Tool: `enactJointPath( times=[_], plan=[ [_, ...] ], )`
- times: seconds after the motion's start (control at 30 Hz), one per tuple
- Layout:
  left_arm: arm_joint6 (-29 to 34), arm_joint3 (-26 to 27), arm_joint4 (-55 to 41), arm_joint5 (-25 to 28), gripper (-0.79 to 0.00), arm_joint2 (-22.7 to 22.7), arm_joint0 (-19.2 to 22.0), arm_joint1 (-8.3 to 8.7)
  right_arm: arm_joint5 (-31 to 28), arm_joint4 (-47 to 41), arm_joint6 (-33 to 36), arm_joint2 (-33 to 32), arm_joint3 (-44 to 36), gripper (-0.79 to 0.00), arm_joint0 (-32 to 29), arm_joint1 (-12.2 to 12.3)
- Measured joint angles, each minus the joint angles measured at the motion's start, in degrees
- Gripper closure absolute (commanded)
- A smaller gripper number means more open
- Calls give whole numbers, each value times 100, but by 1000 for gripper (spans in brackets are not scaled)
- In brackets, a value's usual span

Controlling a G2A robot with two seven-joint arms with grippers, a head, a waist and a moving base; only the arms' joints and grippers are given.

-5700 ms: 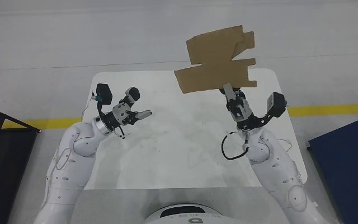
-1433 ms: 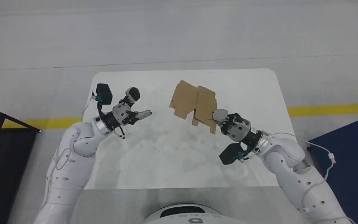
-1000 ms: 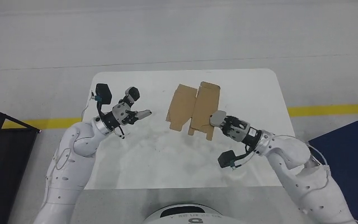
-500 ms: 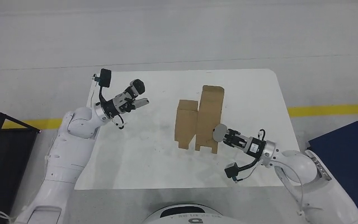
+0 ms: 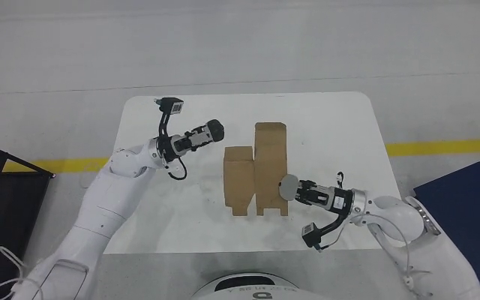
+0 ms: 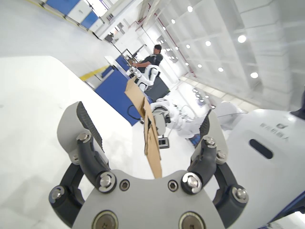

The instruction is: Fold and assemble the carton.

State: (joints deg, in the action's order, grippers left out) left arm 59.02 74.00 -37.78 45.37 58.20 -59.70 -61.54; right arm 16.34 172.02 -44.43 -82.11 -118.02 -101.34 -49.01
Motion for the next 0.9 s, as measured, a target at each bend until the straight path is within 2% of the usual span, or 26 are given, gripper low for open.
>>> enactJointPath(
  times=[0.07, 0.1, 0.2, 0.3, 0.33, 0.43, 0.63, 0.8, 0.9],
  plan=[
    [94, 126, -121, -101, -622, -166, 58, 25, -101, 78, -57, 55, 7, 0, 45, 0],
    [113, 196, -112, -121, -579, -269, 80, 46, -162, 86, -61, 96, 23, 0, 77, -4],
    [69, 201, 218, -75, -554, -494, 158, 124, -234, -33, -73, 179, 98, 0, 162, -16],
    [-55, 216, 424, 50, -480, -760, 234, 206, -188, -175, -112, 191, 171, 0, 221, -21],
    [-85, 224, 443, 79, -431, -836, 264, 235, -178, -203, -117, 183, 188, 0, 225, -21],
    [-202, 180, 493, 198, -382, -1057, 367, 343, -128, -310, -124, 148, 207, 0, 207, -20],
    [-657, -244, 560, 653, -385, -1431, 588, 528, -8, -443, -249, 76, 185, 0, 148, -9],
    [-905, -130, 491, 901, -462, -1914, 733, 669, -94, -372, -202, 79, 176, 0, 145, -10],
    [-1171, -184, 536, 1167, -465, -2252, 872, 789, -132, -353, -176, 109, 187, 0, 169, -14]
  ],
)
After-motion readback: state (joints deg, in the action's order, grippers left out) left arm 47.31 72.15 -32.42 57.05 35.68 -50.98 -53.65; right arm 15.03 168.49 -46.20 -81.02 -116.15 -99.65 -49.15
